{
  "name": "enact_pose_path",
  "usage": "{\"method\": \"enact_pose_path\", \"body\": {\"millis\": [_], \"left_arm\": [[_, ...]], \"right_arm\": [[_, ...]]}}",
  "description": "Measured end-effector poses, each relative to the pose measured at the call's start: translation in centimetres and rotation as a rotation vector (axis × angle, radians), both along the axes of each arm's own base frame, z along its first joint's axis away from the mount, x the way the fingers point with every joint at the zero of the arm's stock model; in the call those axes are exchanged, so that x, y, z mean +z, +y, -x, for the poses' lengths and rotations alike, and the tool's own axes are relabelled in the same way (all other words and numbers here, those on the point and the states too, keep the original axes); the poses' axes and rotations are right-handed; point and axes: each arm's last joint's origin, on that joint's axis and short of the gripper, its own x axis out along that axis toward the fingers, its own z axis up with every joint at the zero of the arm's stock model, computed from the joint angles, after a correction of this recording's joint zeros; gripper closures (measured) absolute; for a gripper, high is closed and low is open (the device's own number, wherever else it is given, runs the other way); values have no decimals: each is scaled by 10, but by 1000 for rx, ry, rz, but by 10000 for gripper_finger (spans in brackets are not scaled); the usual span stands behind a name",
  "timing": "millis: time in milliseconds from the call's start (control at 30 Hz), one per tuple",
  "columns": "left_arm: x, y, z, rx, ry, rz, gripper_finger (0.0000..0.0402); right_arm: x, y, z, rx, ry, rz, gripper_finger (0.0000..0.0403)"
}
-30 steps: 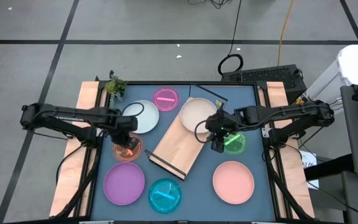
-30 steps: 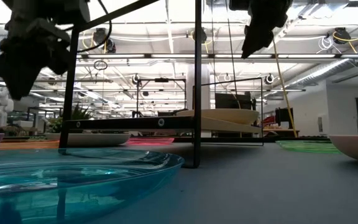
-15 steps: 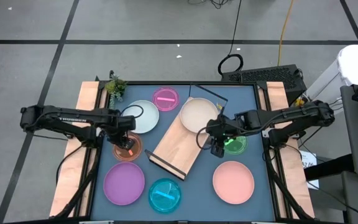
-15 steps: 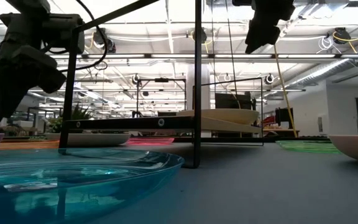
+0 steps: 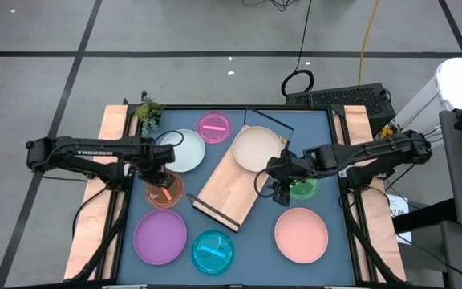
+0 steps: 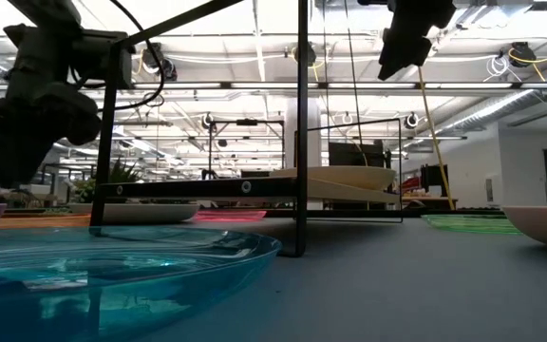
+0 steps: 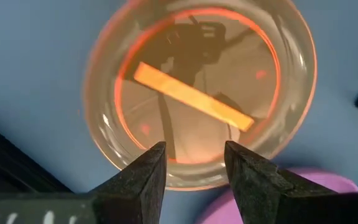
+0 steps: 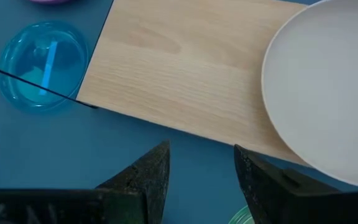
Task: Place and stack plates onto a shelf
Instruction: Put the orange plate on the shelf
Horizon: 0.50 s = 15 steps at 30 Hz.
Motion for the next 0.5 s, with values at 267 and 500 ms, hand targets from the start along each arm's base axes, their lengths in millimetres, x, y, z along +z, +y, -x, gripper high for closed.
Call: {"method": "enact_pose_path", "body": {"millis": [267, 500], "left_arm": [[-5, 31, 5, 31, -12, -21, 236], [-6, 43, 10, -99, -43, -53, 236]], "right_arm": [[0, 0, 0, 42, 5, 28, 243], [-1, 0, 1, 52, 14, 36, 243]]}}
